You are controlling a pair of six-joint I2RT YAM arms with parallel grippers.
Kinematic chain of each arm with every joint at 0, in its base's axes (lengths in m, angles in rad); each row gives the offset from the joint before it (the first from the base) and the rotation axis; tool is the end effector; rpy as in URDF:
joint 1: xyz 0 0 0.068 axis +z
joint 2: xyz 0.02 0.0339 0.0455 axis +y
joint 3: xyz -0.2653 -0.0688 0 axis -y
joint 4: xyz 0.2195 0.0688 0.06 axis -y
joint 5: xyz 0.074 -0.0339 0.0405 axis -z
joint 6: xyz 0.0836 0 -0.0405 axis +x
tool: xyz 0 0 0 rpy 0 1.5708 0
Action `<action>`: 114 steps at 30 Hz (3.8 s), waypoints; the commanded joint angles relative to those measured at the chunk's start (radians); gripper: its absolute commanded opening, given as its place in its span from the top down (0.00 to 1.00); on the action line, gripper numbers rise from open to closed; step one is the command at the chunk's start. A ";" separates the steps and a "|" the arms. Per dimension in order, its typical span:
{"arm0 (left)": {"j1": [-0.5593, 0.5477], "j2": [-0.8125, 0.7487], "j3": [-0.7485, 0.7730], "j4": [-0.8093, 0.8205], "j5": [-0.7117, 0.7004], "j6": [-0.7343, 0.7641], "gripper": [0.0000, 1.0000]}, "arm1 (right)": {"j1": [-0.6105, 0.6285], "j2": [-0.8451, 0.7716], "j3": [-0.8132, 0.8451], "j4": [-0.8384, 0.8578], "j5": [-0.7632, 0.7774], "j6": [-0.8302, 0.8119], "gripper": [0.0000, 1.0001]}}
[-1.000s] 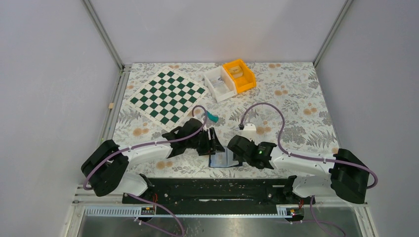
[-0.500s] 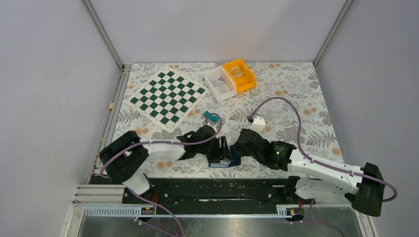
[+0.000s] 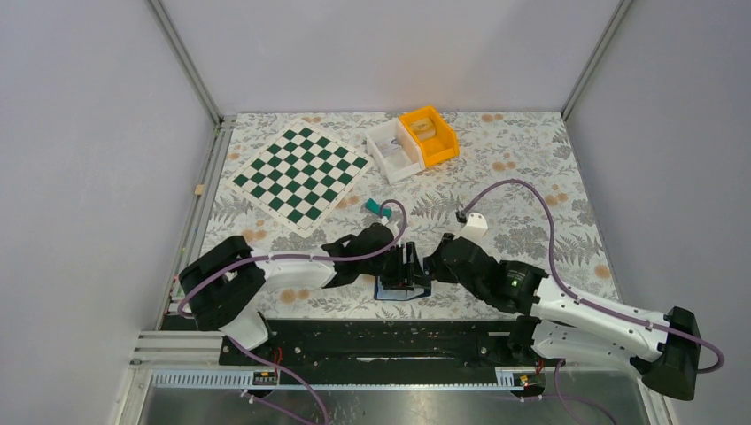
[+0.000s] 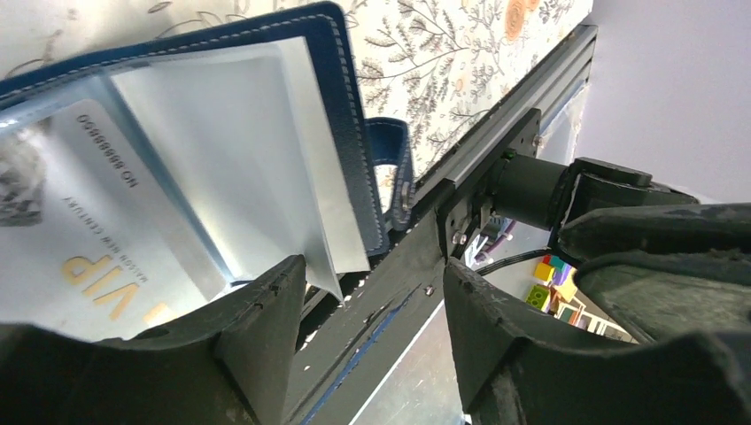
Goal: Take the credit cards out of the card holder
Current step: Remove the credit card from the card holder.
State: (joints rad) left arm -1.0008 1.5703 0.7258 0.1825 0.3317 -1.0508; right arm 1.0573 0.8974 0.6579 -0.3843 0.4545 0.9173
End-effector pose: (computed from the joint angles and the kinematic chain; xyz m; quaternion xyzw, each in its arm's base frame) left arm 0.1558 -0.2935 0.1605 0.0503 0.8877 -0.4471 0.0976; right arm 0.1317 0.1588 0.2400 0.0418 0.8722 0.2603 0.4121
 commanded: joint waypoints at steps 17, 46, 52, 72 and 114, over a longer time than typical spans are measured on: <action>-0.084 0.065 0.010 0.143 -0.091 0.079 0.43 | -0.242 0.045 -0.086 0.220 -0.287 -0.029 0.84; -0.098 -0.004 -0.006 0.090 -0.112 0.060 0.44 | -0.332 0.369 -0.219 0.494 -0.489 0.071 0.87; -0.093 -0.100 -0.005 -0.021 -0.145 0.051 0.44 | -0.336 0.405 -0.222 0.512 -0.535 0.016 0.85; 0.091 -0.174 -0.064 -0.218 -0.164 0.132 0.53 | -0.343 0.459 -0.249 0.687 -0.742 -0.096 0.78; 0.090 -0.065 -0.151 -0.181 -0.198 0.133 0.73 | -0.390 0.358 -0.310 0.658 -0.808 -0.146 1.00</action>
State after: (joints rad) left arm -0.9112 1.4723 0.5938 0.0669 0.1783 -0.9455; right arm 0.6861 1.3018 0.3481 0.3561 -0.3836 0.8143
